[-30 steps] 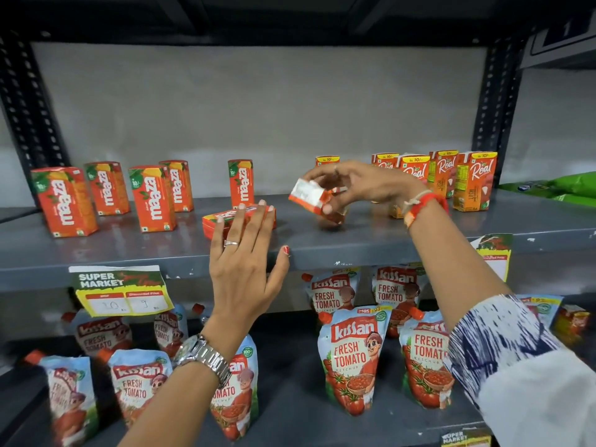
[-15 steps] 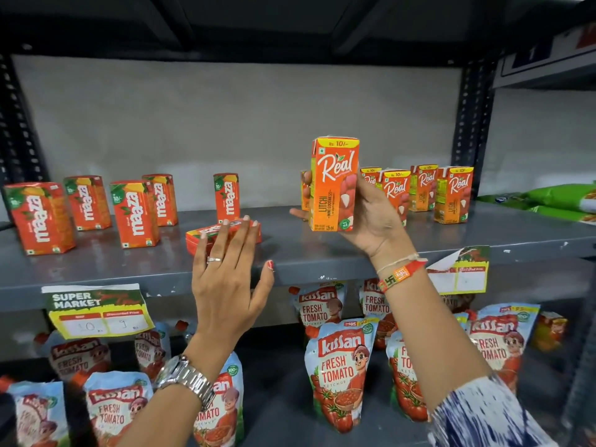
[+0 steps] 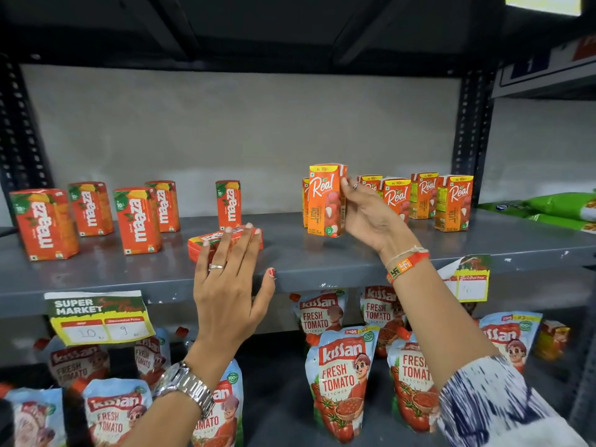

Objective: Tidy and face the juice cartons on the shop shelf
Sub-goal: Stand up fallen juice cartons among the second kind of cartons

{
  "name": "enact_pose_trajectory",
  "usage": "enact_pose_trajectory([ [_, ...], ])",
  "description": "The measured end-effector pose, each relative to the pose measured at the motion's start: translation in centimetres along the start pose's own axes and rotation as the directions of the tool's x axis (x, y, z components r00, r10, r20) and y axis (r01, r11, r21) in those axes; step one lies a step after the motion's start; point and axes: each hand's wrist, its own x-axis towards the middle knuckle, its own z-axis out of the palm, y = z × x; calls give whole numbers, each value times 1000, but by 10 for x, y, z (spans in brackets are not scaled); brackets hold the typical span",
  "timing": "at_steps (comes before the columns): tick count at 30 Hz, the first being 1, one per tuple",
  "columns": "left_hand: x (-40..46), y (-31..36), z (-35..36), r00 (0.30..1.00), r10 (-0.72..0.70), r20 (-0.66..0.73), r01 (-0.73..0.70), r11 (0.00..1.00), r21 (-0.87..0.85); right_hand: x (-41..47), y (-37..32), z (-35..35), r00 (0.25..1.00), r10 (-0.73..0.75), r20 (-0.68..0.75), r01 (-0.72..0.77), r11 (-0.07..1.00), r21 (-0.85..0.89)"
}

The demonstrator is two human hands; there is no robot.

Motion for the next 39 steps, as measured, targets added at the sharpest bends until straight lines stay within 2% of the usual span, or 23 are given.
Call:
enact_pose_trajectory([
  [9, 0, 0, 1, 1000, -7, -11, 6, 1000, -20, 14, -2, -2, 991, 98, -88, -109, 985, -130],
  [16, 0, 1, -1, 1000, -14, 3, 14, 999, -30, 5, -2, -3, 977, 181, -115, -195, 973, -126],
  [20, 0, 1, -2, 1000, -12, 8, 12, 999, -32, 2, 1, -4, 963, 215, -162, -243, 953, -180],
  [23, 0, 1, -2, 1000, -9, 0, 9, 999, -39, -2, 4, -3, 964, 183, -193, -231, 934, -273],
  [27, 0, 1, -2, 1000, -13, 2, 13, 999, -40, -5, 12, 0, 950, 63, -305, -196, 883, -427],
  [30, -1, 0, -1, 1000, -12, 4, 12, 999, -34, -3, 12, 1, 940, 26, -341, -185, 877, -444],
  [39, -1, 0, 1, 1000, -10, -9, 9, 999, -32, -2, 9, 8, 945, 80, -316, -219, 873, -435],
])
